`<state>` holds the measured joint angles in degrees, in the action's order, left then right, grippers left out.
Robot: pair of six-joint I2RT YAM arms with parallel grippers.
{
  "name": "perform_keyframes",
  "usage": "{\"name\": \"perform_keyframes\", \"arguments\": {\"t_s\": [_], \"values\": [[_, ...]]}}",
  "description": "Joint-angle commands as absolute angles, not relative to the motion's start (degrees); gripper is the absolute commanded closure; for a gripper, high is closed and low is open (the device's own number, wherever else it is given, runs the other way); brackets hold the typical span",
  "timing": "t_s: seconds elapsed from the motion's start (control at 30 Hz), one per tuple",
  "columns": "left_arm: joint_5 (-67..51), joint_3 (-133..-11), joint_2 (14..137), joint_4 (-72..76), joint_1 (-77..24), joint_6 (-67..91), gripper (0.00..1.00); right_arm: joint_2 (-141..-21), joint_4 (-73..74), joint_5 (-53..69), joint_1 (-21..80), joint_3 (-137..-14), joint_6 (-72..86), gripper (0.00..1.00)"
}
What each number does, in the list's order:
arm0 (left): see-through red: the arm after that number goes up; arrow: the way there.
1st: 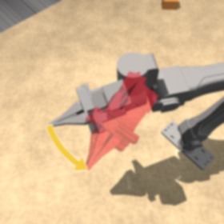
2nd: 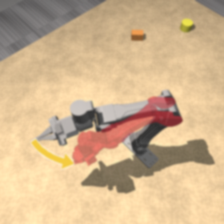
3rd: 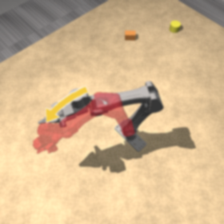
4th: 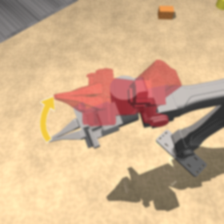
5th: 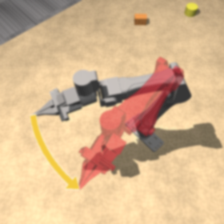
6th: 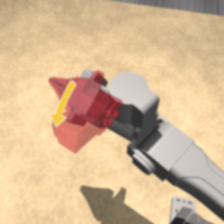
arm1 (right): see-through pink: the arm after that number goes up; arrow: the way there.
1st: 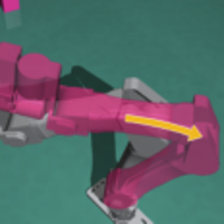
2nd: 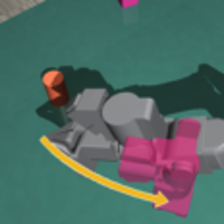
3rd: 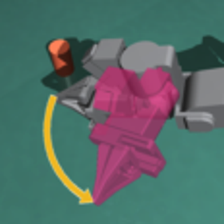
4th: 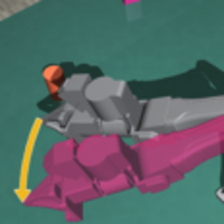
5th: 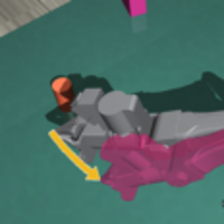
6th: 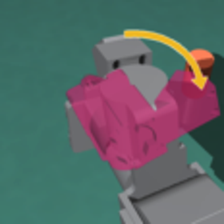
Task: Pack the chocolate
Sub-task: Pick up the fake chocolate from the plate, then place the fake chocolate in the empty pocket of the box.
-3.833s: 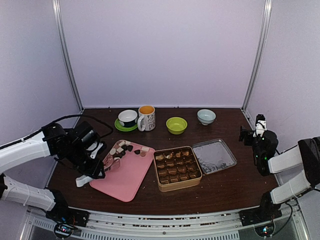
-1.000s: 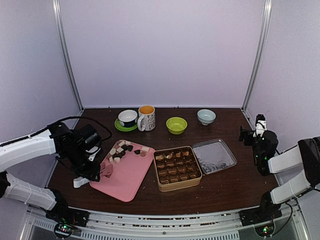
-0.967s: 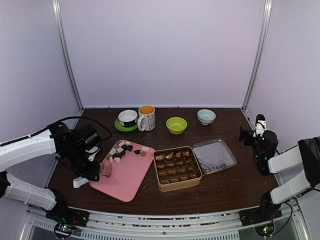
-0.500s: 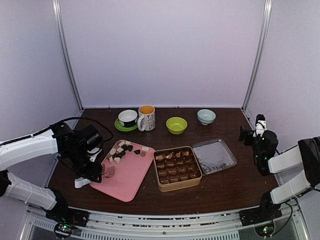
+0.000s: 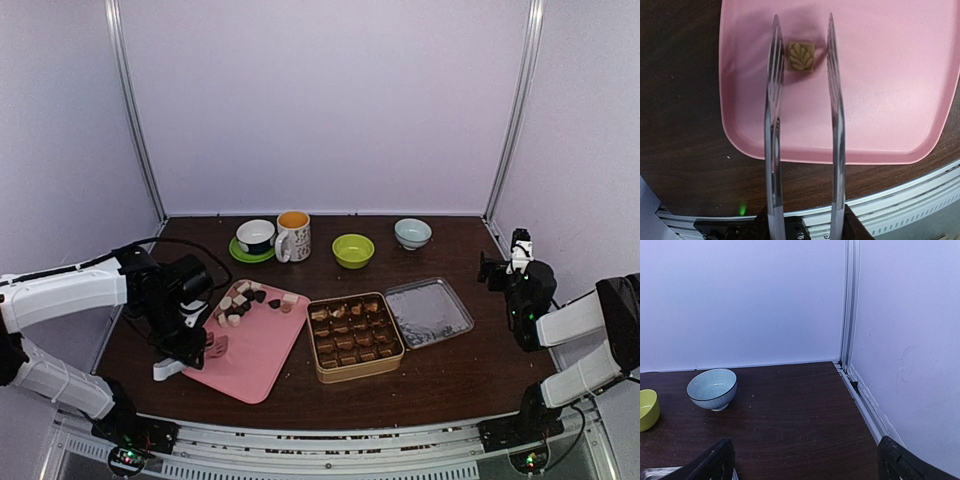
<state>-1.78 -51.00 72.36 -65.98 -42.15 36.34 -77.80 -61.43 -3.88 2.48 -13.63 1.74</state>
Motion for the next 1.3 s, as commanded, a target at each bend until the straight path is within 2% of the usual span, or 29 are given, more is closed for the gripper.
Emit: {"name": "perform_keyframes", "arguments": {"t_s": [0.0,0.17,0.6,0.8,1.0,1.27], "values": [[-2.25,-51.57,71.43,-65.97,-41.84,36.28,0.62,-77.88,-62.67,-3.85,2.12,-14.11,1.85,0.0],[-1.06,-53.34,70.26,-67.39,-41.84,36.53,0.67,-77.87,-62.67,-3.8,2.17,-14.19,1.9,0.0],[-3.62,-57.25,66.94,-61.4,-42.46,36.83,0.69,-77.87,-62.67,-3.82,2.11,-14.13,1.87,0.0],[-8.27,-59.33,68.07,-47.94,-43.72,35.45,0.71,-77.89,-62.67,-3.82,2.12,-14.2,1.84,0.0],[-9.4,-61.48,75.78,-33.87,-46.72,34.58,0.72,-77.87,-62.67,-3.84,2.11,-14.21,1.87,0.0],[-9.97,-65.0,84.35,-23.55,-51.89,33.28,0.73,-77.89,-62.67,-3.82,2.12,-14.21,1.9,0.0]]}}
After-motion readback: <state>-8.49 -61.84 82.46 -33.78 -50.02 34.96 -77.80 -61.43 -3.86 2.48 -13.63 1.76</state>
